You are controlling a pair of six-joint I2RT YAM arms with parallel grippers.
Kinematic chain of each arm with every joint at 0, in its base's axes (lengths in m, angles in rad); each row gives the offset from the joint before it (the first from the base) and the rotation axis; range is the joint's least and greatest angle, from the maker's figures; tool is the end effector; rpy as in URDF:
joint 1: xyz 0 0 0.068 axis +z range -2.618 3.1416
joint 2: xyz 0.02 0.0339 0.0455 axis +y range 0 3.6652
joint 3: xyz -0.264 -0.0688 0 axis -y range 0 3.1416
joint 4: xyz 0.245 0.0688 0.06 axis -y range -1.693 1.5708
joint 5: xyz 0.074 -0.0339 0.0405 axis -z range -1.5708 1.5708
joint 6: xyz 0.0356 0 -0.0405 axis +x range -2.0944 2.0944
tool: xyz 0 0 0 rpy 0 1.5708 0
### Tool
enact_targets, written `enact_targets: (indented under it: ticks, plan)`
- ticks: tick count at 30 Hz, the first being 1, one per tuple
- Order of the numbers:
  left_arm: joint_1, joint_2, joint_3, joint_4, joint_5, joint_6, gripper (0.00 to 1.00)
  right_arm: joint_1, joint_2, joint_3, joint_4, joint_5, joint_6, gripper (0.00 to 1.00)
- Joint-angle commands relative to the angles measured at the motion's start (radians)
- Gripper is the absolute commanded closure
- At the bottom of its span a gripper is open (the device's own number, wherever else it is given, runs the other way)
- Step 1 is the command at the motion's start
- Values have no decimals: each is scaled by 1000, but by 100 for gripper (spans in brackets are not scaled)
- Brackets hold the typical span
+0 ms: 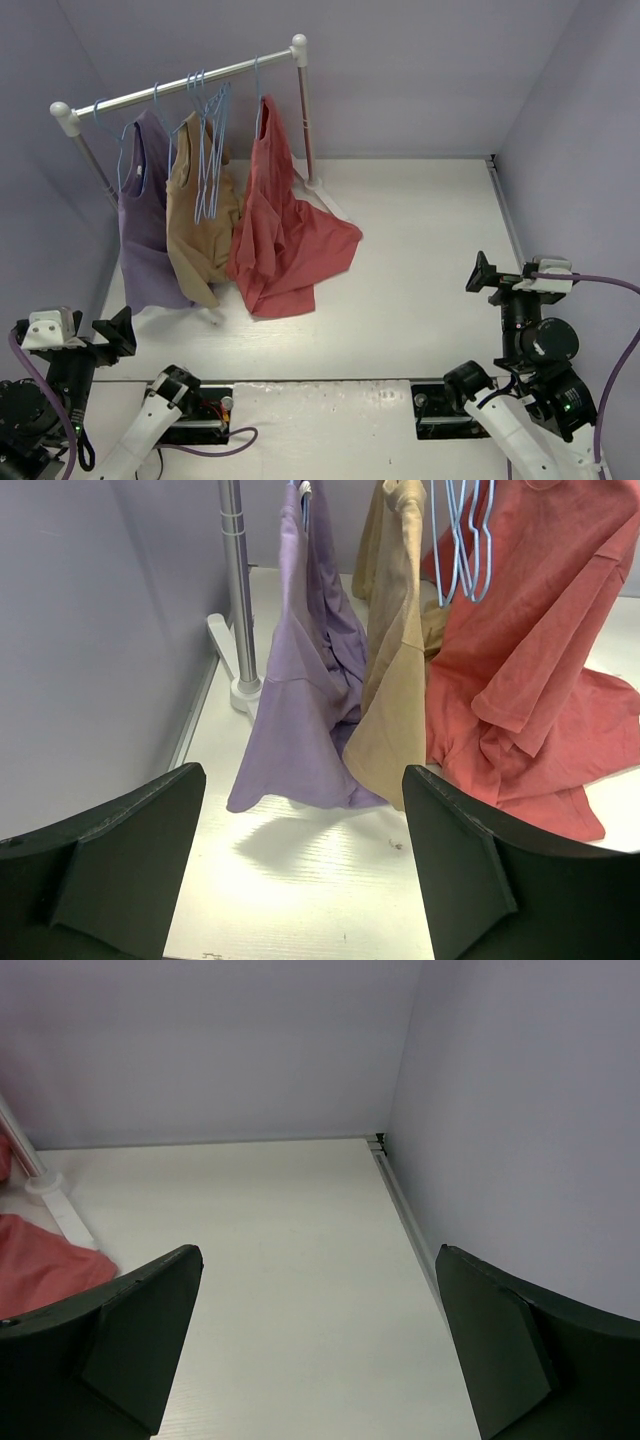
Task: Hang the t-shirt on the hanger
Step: Reset both arms
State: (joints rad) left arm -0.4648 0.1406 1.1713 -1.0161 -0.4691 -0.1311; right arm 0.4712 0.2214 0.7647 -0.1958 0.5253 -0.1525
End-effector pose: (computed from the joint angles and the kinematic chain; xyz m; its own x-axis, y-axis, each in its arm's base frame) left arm -0.0474 0.0418 0.3930 0.0135 -0.1372 -0.9905 -0.0025 0.9905 -0.1373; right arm 0.0435 0.0021 0.3852 0.2958 0.0032 -0.9553 0.0731 0.9970 0.0260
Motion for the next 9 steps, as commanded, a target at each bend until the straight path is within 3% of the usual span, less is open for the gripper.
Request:
enact_targets:
  ticks: [1, 9]
  plan:
    - [-5, 30, 5, 28, -21, -13, 25, 6, 17, 3, 64, 42, 20, 0]
    - [-5, 39, 5, 29, -27, -16, 24, 10, 41, 7, 62, 36, 30, 0]
